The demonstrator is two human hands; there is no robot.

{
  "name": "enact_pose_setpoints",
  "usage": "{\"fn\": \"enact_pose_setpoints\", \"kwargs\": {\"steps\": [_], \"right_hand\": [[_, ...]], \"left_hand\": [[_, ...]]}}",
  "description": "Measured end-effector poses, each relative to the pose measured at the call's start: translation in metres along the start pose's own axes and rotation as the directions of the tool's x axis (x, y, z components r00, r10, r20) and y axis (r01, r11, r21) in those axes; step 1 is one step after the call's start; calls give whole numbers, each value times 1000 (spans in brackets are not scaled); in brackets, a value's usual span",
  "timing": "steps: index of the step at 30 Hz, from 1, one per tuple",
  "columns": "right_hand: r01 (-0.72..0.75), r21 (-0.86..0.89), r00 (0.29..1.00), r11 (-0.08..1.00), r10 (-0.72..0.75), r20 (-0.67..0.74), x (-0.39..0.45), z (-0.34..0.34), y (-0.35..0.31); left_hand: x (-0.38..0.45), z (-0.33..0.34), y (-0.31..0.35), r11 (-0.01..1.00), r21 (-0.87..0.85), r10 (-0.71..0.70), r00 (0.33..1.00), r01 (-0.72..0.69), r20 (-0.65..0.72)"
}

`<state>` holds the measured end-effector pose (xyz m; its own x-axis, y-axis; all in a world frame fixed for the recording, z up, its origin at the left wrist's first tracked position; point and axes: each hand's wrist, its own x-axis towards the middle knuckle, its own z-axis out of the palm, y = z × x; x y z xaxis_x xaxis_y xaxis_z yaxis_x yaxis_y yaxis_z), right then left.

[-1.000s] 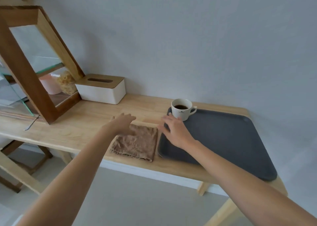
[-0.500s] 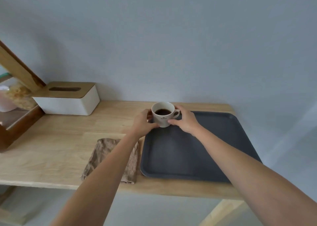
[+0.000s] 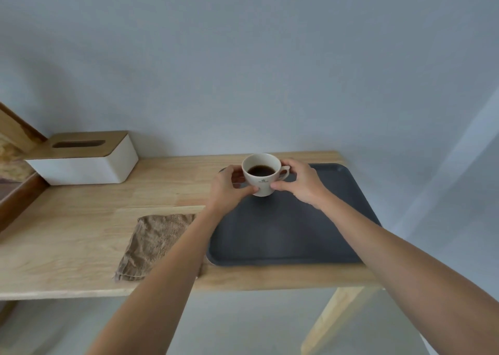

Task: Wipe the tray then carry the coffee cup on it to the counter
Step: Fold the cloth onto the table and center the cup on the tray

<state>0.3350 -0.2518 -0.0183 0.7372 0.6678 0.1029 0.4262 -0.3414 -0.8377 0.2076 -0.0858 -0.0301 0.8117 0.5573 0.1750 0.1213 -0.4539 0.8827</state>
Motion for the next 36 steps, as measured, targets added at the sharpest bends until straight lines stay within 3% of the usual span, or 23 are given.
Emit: {"fn": "enact_pose_setpoints", "kwargs": {"steps": [8,21,25,27,30,32,36], "right_hand": [[-33,-50,999,998,32,-11,-40,-39,14],[-81,-67,997,994,81,-1,-62,-40,32],[-135,-140,985,981,148,85,-65,-56,33],[-200,-303,979,932,199,-35,-68,-66,43],[-332,-570,943,752,238,-234,-78,-74,62],[-383,-586,922,714,263,-283,-83,-71,72],[-392,-567,912,724,222,-346,-91,-66,77]], "left_hand": [[-34,37,24,1000,-17,1,1000,-1,27],[-51,54,27,997,12,-76,991,75,106],[-48,39,18,982,190,-37,987,7,156],[-44,23,7,917,399,-6,998,-19,60],[-41,3,-10,698,703,-146,988,138,-48],[-42,-1,-19,613,772,-199,979,167,-53],[-41,0,-29,548,821,-173,982,160,-76]]}}
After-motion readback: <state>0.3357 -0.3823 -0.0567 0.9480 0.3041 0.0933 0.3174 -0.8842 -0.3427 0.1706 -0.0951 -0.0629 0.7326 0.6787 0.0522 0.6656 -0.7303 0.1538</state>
